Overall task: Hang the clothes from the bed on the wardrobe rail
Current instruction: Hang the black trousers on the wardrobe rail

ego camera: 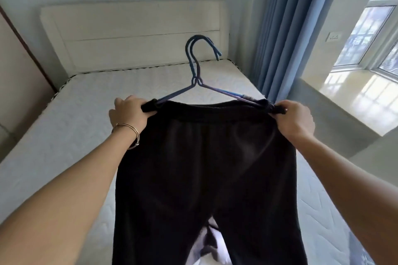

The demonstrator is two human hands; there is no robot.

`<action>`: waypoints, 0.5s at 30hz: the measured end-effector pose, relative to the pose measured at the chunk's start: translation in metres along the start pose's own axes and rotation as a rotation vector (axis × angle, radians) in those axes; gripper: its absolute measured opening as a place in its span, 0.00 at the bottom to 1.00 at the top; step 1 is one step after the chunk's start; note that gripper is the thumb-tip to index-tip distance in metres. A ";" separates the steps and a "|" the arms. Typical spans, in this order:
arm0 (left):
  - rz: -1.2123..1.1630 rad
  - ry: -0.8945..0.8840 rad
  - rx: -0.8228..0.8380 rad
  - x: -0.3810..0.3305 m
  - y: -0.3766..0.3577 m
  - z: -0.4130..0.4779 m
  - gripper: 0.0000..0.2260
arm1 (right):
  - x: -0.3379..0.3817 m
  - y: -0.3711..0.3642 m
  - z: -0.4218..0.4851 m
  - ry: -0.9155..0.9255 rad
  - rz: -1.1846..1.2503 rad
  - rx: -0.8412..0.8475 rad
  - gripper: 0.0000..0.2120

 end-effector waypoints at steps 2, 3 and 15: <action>-0.012 0.038 0.050 -0.004 -0.040 0.026 0.11 | -0.021 -0.036 0.032 -0.002 -0.013 0.052 0.10; -0.014 0.059 0.073 -0.006 -0.061 0.038 0.10 | -0.034 -0.055 0.048 -0.005 -0.022 0.079 0.10; 0.010 0.222 0.223 0.002 -0.325 0.121 0.13 | -0.188 -0.278 0.156 -0.033 -0.078 0.371 0.15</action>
Point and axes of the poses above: each hand's wrist, its own z-axis towards the middle knuckle, its own y-axis out of the back of the hand, x = y × z, the point moved 5 cm from there along z, towards the middle knuckle, and after that the axes turned 13 degrees about z, right-handed, at the moved point
